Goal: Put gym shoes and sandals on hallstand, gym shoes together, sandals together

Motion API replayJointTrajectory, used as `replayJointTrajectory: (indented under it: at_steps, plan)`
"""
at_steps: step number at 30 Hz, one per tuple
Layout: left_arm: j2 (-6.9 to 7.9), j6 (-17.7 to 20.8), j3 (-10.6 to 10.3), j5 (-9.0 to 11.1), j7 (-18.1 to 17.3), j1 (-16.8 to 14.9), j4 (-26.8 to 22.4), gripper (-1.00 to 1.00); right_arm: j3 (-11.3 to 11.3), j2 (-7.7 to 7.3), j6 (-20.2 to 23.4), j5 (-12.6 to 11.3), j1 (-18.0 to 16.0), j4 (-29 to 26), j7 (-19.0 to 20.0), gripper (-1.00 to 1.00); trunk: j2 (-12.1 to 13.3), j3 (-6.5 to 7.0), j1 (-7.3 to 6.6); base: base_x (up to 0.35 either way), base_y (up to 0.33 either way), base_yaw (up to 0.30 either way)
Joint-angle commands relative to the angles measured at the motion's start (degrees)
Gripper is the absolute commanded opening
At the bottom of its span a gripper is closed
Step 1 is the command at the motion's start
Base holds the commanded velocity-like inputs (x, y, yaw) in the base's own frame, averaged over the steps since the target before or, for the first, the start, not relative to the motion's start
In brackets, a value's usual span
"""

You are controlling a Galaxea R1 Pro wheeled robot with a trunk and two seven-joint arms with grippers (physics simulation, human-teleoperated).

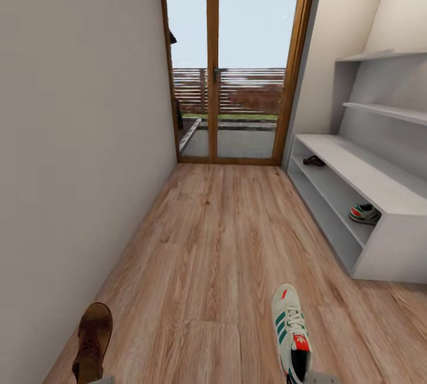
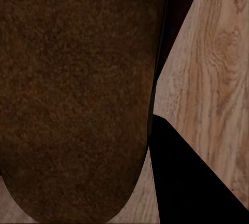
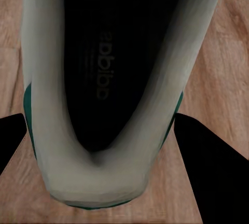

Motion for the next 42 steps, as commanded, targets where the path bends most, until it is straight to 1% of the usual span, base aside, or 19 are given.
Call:
replayJointTrajectory:
  at_steps: [1, 42]
  plan:
    - [-0.02, -0.21, 0.47, -0.80, 0.06, -0.06, 0.05, -1.00, -0.33, 0.03, -0.13, 0.58, -0.05, 0.05, -0.24, -1.00, -0.02, -0.05, 0.02, 0.339, 0.000, 0.000]
    - [-0.02, -0.21, 0.47, -0.80, 0.06, -0.06, 0.05, -1.00, -0.24, 0.11, -0.11, 0.61, -0.06, 0.15, -0.20, -1.00, -0.02, -0.05, 0.02, 0.339, 0.000, 0.000]
